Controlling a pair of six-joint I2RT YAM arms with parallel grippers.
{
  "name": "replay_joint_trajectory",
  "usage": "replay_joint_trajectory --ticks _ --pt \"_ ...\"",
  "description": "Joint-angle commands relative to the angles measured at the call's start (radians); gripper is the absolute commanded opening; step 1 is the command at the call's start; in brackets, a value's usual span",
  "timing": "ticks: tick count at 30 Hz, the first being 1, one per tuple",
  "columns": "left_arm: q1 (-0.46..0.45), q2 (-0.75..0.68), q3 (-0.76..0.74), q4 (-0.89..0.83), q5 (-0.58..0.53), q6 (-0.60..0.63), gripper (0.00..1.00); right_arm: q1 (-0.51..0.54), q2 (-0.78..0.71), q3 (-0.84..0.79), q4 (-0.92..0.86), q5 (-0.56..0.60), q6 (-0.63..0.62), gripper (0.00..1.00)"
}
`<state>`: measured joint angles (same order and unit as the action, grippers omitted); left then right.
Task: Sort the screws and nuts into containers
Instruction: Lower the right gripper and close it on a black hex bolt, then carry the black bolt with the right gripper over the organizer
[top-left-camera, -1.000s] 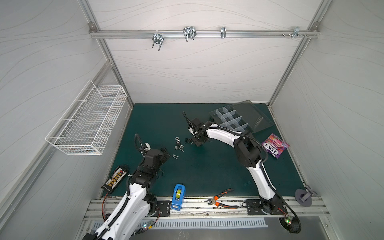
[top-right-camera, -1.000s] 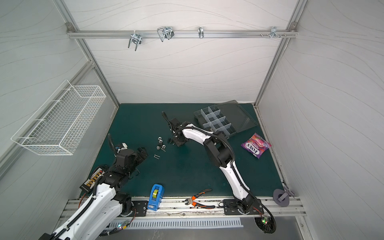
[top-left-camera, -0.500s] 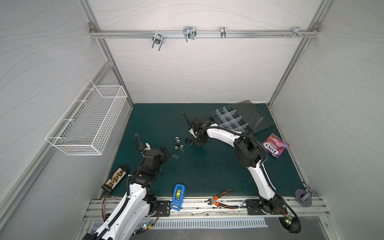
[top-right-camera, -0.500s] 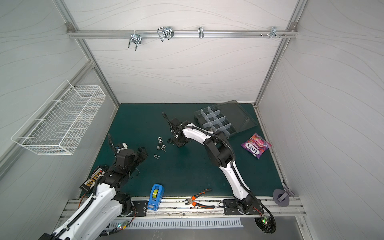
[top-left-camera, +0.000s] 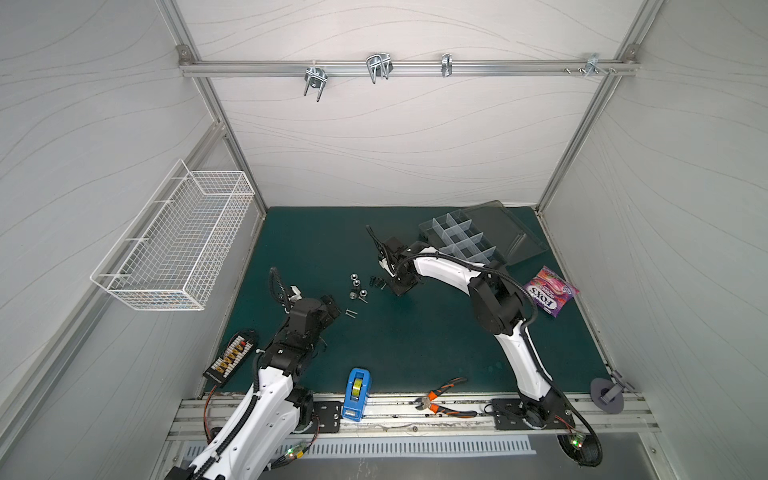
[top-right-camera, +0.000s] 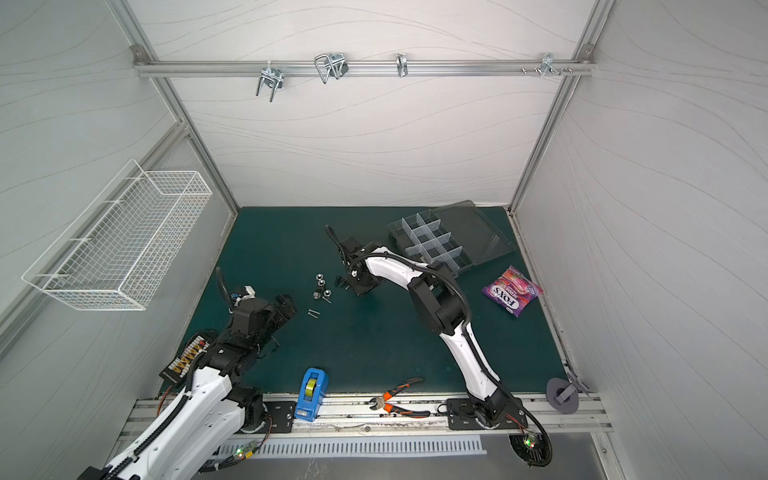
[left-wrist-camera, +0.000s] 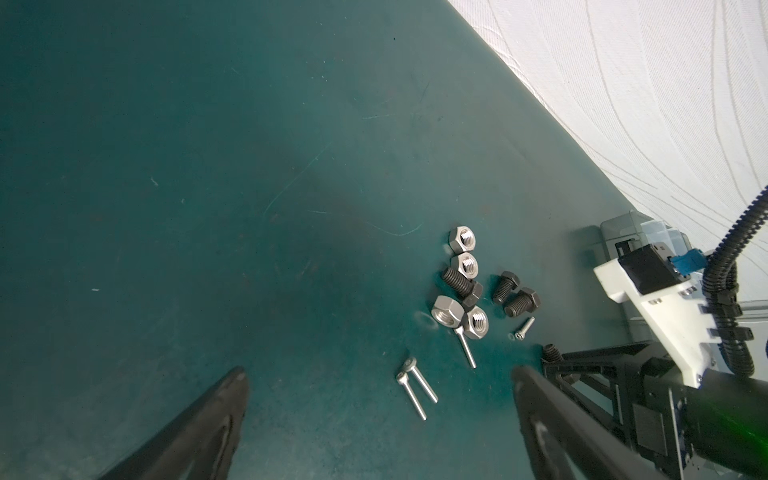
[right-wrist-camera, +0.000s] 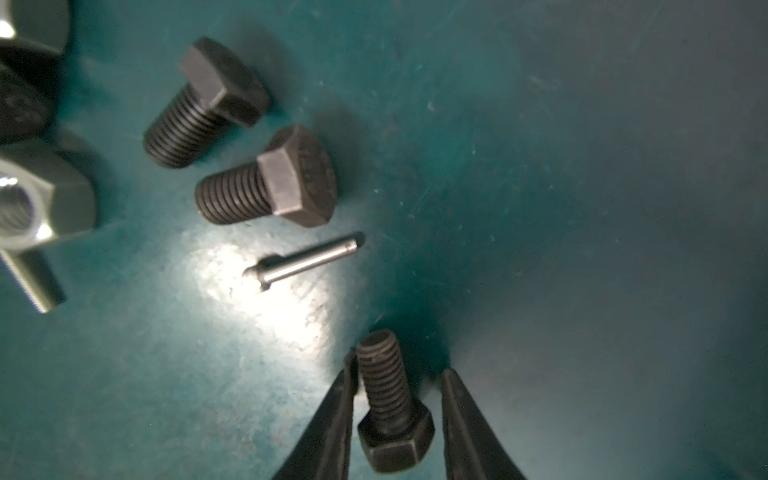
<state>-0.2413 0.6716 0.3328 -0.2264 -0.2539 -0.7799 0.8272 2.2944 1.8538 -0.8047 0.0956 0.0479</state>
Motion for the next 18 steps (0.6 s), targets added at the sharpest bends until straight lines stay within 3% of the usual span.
replay_joint_trajectory --ticks 1,9,18 --pt "-0.001 -0.017 0.036 0.026 -0.010 -0.009 1.00 0.021 0.019 -0.049 -0.113 0.009 -0.019 0.34" --pt "-0.001 -0.018 0.040 0.024 -0.013 -0.006 1.00 0.030 -0.023 -0.079 -0.098 0.011 -0.011 0.13" --pt "-0.001 -0.007 0.052 0.031 -0.012 -0.005 0.99 0.024 -0.090 -0.068 -0.083 0.021 0.004 0.02"
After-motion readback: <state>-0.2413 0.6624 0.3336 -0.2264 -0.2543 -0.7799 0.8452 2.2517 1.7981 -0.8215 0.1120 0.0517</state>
